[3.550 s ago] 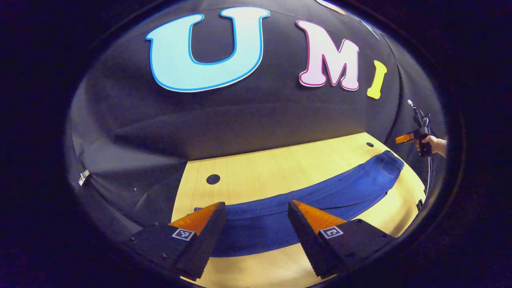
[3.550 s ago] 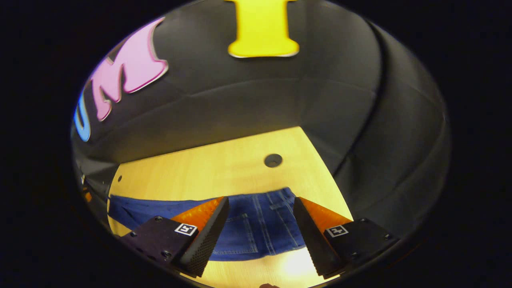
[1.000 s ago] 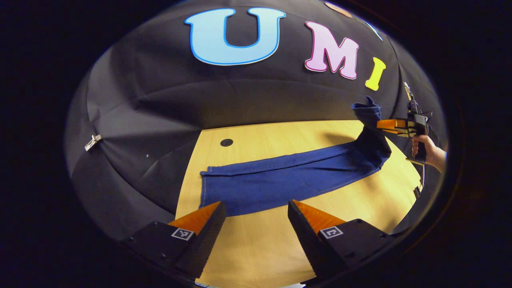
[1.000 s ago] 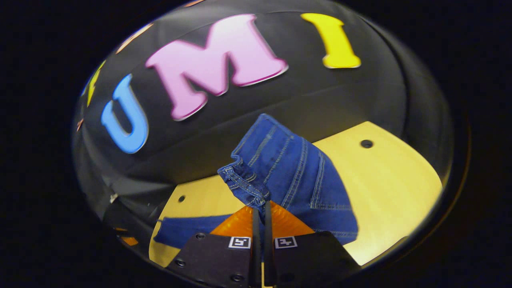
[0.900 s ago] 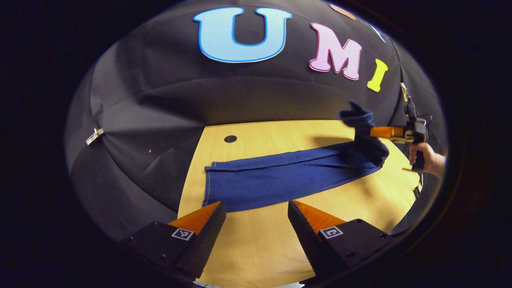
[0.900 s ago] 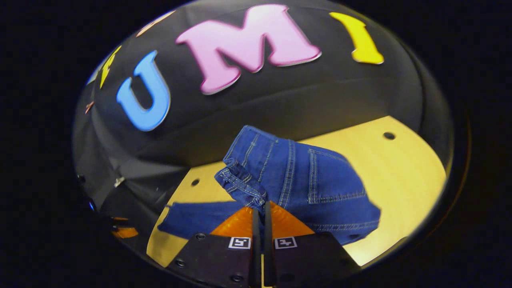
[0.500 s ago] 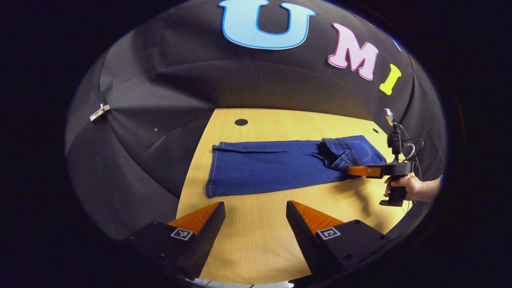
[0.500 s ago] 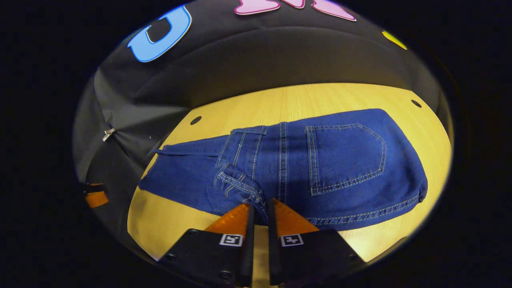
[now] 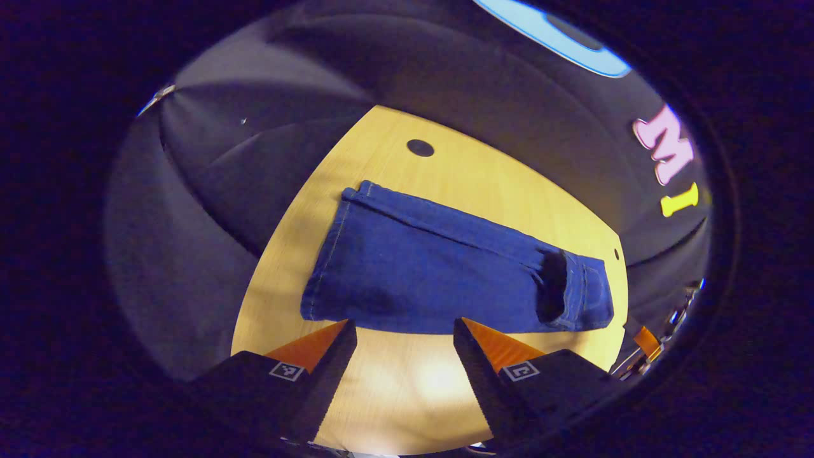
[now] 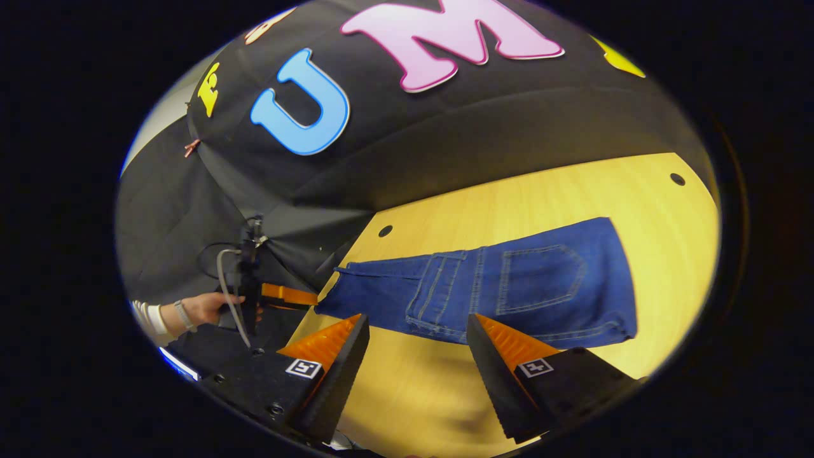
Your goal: Grasp the waist and the cuffs of the jeans and fold them to make the two legs overlap; first hold the waist and fold one-third of the jeans toward the cuffs, then hold the cuffs and fold the remaining one-third in the same direction to finish folding.
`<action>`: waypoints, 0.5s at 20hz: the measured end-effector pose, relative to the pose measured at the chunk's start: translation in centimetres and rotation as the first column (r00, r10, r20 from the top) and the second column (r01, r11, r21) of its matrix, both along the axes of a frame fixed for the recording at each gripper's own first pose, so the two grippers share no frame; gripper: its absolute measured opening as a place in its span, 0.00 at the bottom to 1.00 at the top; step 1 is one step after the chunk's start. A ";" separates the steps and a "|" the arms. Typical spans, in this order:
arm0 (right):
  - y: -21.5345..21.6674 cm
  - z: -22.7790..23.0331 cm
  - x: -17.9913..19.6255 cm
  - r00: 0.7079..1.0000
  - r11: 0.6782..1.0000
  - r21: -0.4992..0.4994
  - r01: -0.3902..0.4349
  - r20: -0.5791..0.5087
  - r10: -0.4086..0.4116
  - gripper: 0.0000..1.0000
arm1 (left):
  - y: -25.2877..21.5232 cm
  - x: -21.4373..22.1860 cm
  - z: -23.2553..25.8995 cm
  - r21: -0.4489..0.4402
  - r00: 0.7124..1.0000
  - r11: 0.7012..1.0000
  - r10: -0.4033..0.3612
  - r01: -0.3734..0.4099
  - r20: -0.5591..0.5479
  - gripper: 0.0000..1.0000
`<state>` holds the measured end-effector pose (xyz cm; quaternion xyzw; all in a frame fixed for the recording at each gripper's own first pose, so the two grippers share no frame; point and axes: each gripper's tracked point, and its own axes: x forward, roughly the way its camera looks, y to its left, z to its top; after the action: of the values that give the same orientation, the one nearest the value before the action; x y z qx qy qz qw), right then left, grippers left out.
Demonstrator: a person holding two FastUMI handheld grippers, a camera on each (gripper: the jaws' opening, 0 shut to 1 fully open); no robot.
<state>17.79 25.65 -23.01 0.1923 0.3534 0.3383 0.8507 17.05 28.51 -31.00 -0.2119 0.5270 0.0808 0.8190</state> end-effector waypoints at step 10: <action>-12.4 -1.8 1.2 0.985 0.984 -0.071 0.162 -0.043 -0.165 0.95 | 2.4 1.9 -3.8 0.143 0.951 0.984 -0.054 0.102 -0.304 0.97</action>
<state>19.01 13.30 -24.83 0.2004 0.3682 0.2506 0.8726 18.94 30.87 -34.82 -0.1110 0.6448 0.1206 0.7465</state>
